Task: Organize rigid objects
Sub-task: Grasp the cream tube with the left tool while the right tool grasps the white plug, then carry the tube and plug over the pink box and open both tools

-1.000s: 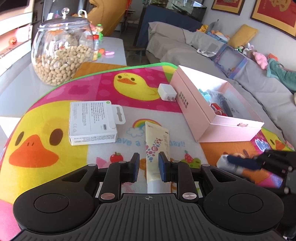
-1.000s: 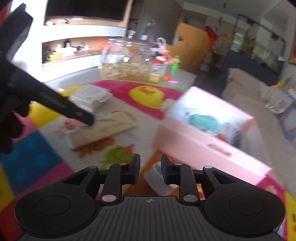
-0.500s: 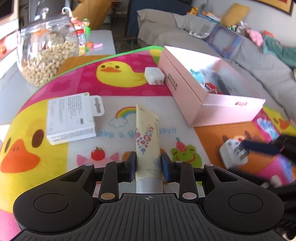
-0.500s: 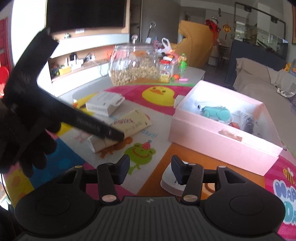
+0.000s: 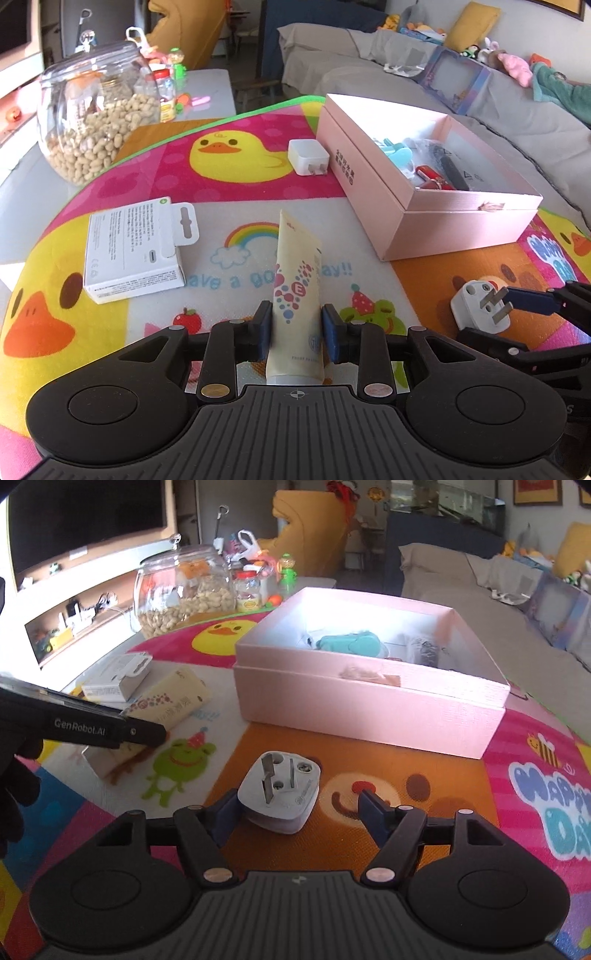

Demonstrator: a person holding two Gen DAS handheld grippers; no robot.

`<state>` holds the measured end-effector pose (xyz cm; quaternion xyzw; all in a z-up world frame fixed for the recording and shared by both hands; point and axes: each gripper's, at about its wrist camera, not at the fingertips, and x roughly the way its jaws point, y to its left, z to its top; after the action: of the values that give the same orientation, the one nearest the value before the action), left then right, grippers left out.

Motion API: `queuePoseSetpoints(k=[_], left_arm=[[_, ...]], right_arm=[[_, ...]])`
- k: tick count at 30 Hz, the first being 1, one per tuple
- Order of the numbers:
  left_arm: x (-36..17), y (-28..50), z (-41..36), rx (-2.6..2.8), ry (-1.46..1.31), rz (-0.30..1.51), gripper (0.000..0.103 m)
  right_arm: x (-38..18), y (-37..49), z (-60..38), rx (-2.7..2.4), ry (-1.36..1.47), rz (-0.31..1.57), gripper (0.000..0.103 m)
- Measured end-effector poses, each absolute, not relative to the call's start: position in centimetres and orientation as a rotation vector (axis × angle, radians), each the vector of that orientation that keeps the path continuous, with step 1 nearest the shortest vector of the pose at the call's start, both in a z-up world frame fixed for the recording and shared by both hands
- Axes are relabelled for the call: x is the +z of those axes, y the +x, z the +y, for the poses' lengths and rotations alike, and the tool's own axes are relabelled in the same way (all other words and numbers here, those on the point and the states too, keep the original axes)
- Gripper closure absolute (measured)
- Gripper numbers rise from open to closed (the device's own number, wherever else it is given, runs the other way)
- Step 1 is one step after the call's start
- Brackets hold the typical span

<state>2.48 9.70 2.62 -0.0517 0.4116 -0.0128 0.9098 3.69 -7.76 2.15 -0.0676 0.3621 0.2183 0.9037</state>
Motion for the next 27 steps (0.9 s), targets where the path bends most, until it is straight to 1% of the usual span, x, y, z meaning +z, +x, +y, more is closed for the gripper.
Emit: queuePoseSetpoints(k=[2, 10, 15, 17, 19, 21, 24, 27], left_arm=[[2.7, 2.5, 9.7, -0.013, -0.119, 0.853, 0.071], [2.5, 2.1, 9.2, -0.011, -0.068, 0.836, 0.072], [2.6, 0.2, 9.2, -0.045, -0.061, 0.832, 0.073], [2.8, -0.8, 8.9, -0.069, -0.048, 0.848, 0.073], [2.9, -1.5, 8.7, -0.082, -0.037, 0.863, 0.072], [2.9, -1.6, 8.6, -0.074, -0.042, 0.868, 0.072], [2.8, -1.4, 8.8, -0.056, -0.083, 0.866, 0.072], [2.7, -1.2, 8.5, -0.054, -0.061, 0.860, 0.072]], right_arm=[[2.1, 3.6, -7.6, 0.448, -0.142, 0.748, 0.032], [2.0, 3.4, -7.2, 0.446, -0.136, 0.737, 0.025], [1.9, 3.6, -7.3, 0.464, -0.133, 0.743, 0.020], [1.9, 3.6, -7.1, 0.480, -0.140, 0.752, 0.016], [1.8, 3.6, -6.8, 0.501, -0.155, 0.769, 0.007], [1.7, 3.6, -6.5, 0.522, -0.170, 0.789, 0.000], [1.8, 3.6, -6.3, 0.522, -0.178, 0.802, 0.000], [1.7, 3.3, -6.4, 0.539, -0.184, 0.790, 0.000]])
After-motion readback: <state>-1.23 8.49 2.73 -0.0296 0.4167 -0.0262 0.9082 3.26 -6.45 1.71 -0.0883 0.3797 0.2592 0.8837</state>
